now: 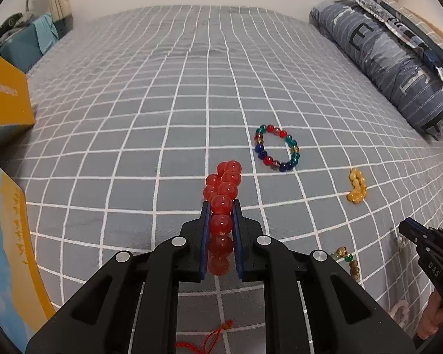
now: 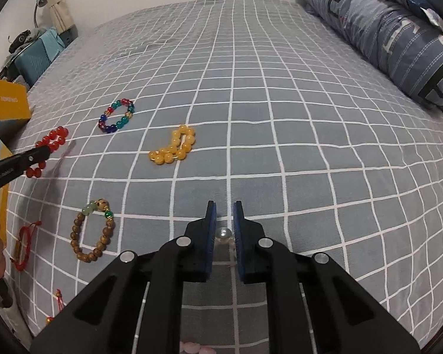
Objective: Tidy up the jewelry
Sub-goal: 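Carry the red bead bracelet and pearl cluster over the white box with both tools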
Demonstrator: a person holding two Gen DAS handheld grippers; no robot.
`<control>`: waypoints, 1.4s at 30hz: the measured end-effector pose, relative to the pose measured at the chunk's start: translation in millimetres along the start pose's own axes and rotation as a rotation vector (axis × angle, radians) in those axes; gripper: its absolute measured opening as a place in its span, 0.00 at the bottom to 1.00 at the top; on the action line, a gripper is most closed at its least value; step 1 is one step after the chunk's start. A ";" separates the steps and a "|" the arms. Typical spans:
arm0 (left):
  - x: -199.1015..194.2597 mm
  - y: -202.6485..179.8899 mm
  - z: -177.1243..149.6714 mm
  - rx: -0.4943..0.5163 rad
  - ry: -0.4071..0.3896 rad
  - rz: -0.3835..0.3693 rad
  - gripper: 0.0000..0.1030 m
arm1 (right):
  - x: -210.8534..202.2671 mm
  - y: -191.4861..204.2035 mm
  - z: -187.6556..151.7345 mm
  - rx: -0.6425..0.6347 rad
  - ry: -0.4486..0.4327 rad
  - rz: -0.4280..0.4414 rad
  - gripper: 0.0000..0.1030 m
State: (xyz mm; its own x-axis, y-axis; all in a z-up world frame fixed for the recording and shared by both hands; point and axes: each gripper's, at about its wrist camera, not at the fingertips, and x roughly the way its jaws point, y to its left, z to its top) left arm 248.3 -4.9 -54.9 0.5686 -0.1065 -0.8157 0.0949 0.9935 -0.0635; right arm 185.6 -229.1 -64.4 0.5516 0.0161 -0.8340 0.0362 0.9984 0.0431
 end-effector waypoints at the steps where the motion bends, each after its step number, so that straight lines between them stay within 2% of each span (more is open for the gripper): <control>1: -1.3 -0.2 0.6 0.000 -0.008 -0.001 0.13 | -1.2 0.2 0.0 -0.001 -0.011 -0.005 0.11; 8: -16.0 -6.0 -0.5 0.013 -0.069 -0.012 0.13 | -13.3 3.2 2.6 0.005 -0.089 0.004 0.11; 13: -24.7 -12.2 -1.4 0.031 -0.098 0.030 0.13 | -20.8 6.6 4.3 0.001 -0.139 0.004 0.11; 17: -33.5 -14.3 -1.8 0.027 -0.122 0.020 0.13 | -25.0 7.2 4.6 0.006 -0.159 0.013 0.11; 24: -52.8 -19.4 -5.0 0.019 -0.192 0.049 0.13 | -34.4 4.0 1.8 0.018 -0.185 0.009 0.11; 34: -72.7 -11.0 -4.5 -0.027 -0.213 0.071 0.13 | -52.9 -4.3 3.5 0.040 -0.208 -0.013 0.11; 42: -96.6 5.4 -4.6 -0.056 -0.221 0.075 0.13 | -74.7 13.2 11.4 0.020 -0.238 -0.010 0.11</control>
State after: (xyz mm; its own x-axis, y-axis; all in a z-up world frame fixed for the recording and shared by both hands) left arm 190.2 11.0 20.9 0.7379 -0.0321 -0.6741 0.0031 0.9990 -0.0442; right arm 154.4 -217.8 4.7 0.7319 -0.0096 -0.6813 0.0578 0.9972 0.0481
